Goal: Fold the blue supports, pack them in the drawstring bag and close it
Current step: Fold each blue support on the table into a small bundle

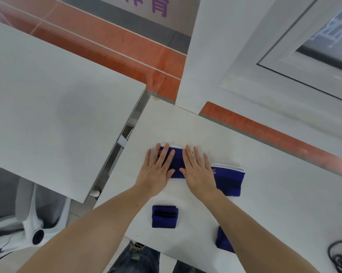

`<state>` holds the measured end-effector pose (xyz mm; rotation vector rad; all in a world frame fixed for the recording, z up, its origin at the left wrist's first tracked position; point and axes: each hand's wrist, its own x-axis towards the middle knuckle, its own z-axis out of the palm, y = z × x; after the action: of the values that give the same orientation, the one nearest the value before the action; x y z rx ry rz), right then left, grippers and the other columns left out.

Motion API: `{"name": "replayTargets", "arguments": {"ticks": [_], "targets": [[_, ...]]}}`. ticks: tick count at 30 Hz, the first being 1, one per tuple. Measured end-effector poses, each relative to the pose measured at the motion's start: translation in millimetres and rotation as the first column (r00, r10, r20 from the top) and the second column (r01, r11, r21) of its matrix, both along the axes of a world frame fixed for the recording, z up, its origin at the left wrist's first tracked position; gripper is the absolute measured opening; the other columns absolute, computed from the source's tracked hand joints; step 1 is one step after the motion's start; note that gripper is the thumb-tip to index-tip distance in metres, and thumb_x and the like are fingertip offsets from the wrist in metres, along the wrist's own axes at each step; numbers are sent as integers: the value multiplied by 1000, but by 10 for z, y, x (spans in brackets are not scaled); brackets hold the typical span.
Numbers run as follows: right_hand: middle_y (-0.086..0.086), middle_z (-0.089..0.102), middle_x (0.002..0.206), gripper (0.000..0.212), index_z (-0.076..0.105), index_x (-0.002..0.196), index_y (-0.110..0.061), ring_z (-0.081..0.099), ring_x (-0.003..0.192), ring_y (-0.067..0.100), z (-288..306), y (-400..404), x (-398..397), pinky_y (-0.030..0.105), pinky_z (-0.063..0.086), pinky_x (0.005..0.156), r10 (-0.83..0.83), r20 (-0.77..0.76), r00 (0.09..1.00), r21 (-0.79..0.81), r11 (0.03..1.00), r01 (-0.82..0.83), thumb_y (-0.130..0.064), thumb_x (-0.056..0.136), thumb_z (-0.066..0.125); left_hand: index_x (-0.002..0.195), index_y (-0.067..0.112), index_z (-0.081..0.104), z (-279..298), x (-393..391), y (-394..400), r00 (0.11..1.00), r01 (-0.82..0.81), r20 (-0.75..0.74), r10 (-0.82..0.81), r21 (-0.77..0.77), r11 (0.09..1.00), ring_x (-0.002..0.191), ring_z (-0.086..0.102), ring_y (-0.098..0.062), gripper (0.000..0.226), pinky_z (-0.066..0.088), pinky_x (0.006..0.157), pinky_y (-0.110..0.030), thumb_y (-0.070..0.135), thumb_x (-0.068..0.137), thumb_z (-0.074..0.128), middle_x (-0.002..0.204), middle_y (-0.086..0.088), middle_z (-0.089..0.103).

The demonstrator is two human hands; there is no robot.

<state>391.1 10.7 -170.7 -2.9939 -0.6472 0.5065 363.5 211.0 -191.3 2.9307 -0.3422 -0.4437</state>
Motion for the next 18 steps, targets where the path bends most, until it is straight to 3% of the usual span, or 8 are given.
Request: {"name": "replayTargets", "arguments": {"ticks": [7,10,14,18], "targets": [[-3,-28,168,68,-21,161,-19,-23,156,28,28,25,-1,55,-6,127,-24,-85,996,-62,998,19,-47,109,13,163,16,-9,30,30,-4,997,10,-73,-9,14,1000,158,-15,-41,69,2,129,-59,53,107,8,172,-13,-17],[-2,-30,166,69,-22,160,-18,-23,156,27,91,54,22,55,-5,127,-33,-116,993,-61,998,26,-46,109,15,163,17,-14,113,74,-34,994,13,-111,-9,34,999,157,-20,-39,72,-5,128,-58,52,108,16,171,-11,-24],[2,-11,173,69,-5,164,-16,-14,159,26,209,114,31,52,1,128,-62,-101,993,-10,998,61,-38,111,31,165,16,-1,305,79,-44,992,-7,-128,9,13,1000,159,-15,-38,68,2,129,-59,41,110,29,173,-10,-15],[2,3,174,62,15,164,-16,-1,160,24,415,43,-144,46,20,127,-172,-82,982,98,979,180,-28,109,41,164,15,13,531,-144,-42,991,-82,-115,75,-55,995,160,-10,-35,59,5,130,-53,29,110,33,174,-12,-7]]}}
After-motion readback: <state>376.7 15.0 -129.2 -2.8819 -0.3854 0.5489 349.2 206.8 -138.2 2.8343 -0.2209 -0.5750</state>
